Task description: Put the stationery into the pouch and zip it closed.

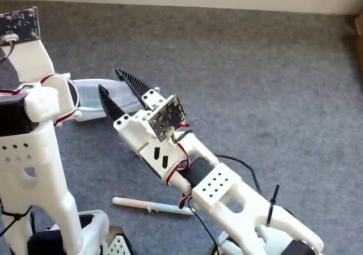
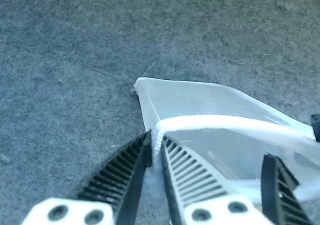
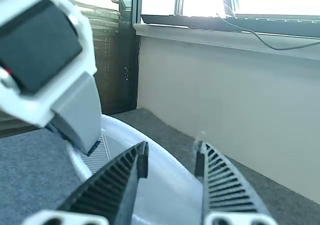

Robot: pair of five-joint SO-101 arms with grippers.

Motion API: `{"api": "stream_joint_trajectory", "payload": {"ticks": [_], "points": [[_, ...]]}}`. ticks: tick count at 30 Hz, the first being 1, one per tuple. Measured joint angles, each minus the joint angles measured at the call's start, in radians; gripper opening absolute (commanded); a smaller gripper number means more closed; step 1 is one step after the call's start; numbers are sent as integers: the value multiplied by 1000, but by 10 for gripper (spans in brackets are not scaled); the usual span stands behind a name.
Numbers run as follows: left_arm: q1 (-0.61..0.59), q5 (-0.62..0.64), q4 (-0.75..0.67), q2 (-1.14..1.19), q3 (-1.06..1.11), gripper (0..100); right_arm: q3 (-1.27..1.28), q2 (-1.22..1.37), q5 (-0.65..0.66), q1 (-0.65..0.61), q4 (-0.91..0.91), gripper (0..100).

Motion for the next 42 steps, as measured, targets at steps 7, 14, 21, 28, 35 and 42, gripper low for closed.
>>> {"api": "stream_joint_trajectory", "payload": {"ticks": [7, 14, 21, 28, 35, 42], "points": [[0, 0, 0, 0, 0, 6, 0, 0, 0, 0, 3, 144], [0, 0, 0, 0, 0, 6, 0, -107, 0, 0, 46, 144], [-25, 0, 0, 0, 17, 6, -57, -203, 0, 12, 281, 144], [-28, 0, 0, 0, 17, 6, -229, -235, 0, 103, 569, 144], [-95, 2, 0, 0, 18, 6, -420, -235, 0, 143, 848, 144], [-189, 2, 0, -17, 18, 6, -516, -235, 0, 143, 1091, 144]]}}
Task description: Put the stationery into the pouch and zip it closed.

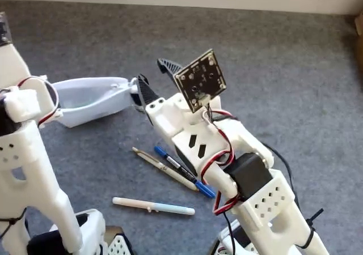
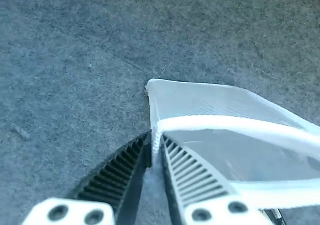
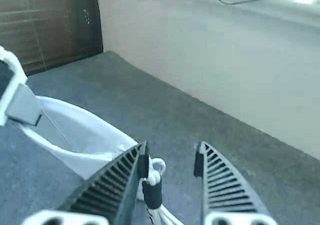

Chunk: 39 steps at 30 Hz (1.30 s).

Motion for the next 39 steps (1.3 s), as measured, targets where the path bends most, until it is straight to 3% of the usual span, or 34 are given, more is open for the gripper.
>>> {"api": "stream_joint_trajectory", "payload": {"ticks": [6, 22, 39], "points": [[-40, -2, 0, -98, 23, 6, 5, 0, 0, 0, 25, 144], [-43, -2, -5, -124, 107, 6, 304, 9, 0, 0, 25, 144], [-49, -2, -5, -132, 107, 6, 313, 381, 0, 2, 25, 144]]}}
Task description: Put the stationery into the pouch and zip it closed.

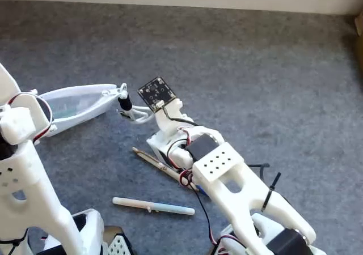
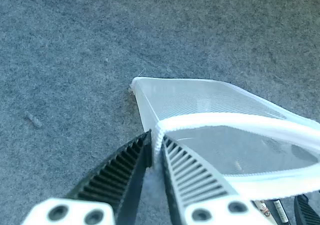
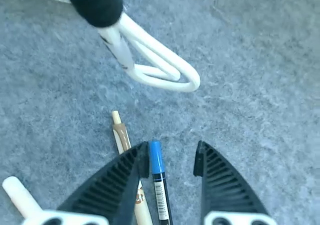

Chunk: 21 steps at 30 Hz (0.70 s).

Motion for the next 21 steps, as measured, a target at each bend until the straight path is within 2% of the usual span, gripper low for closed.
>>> {"api": "stream_joint_trajectory", "payload": {"ticks": [21], "points": [[0, -21, -5, 0, 0, 6, 0, 287, 0, 2, 0, 144]]}}
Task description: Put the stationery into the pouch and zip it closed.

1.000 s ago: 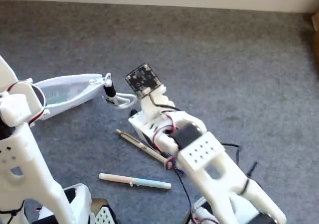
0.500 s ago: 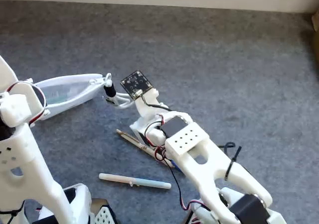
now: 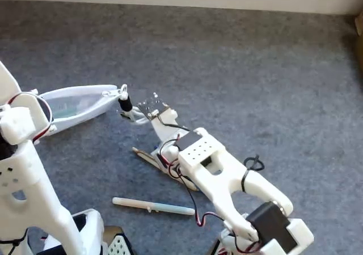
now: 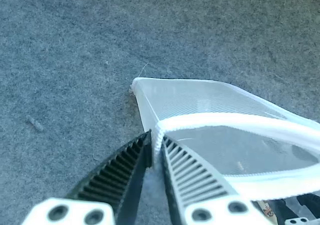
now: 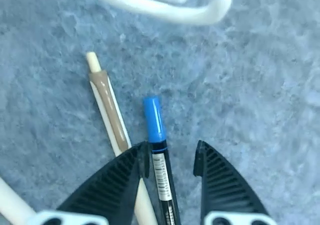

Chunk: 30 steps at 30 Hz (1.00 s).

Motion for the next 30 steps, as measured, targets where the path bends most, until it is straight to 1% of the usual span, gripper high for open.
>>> {"api": "stream_joint_trajectory", "payload": {"ticks": [8, 13, 15, 20, 23, 30], "points": [[0, -6, 0, 0, 2, 6, 0, 51, 6, -5, -2, 144], [0, -6, 0, 0, 2, 6, -2, 92, 95, -6, -5, 144], [0, -6, 0, 0, 2, 6, -5, 107, 110, -6, -8, 126], [0, -6, 0, 0, 2, 6, -9, 118, 157, -3, -11, 2], [0, -6, 0, 0, 2, 6, -17, 129, 180, -3, -12, 6], [0, -6, -2, -12, 35, 6, -6, 107, 186, -3, -12, 5]]}}
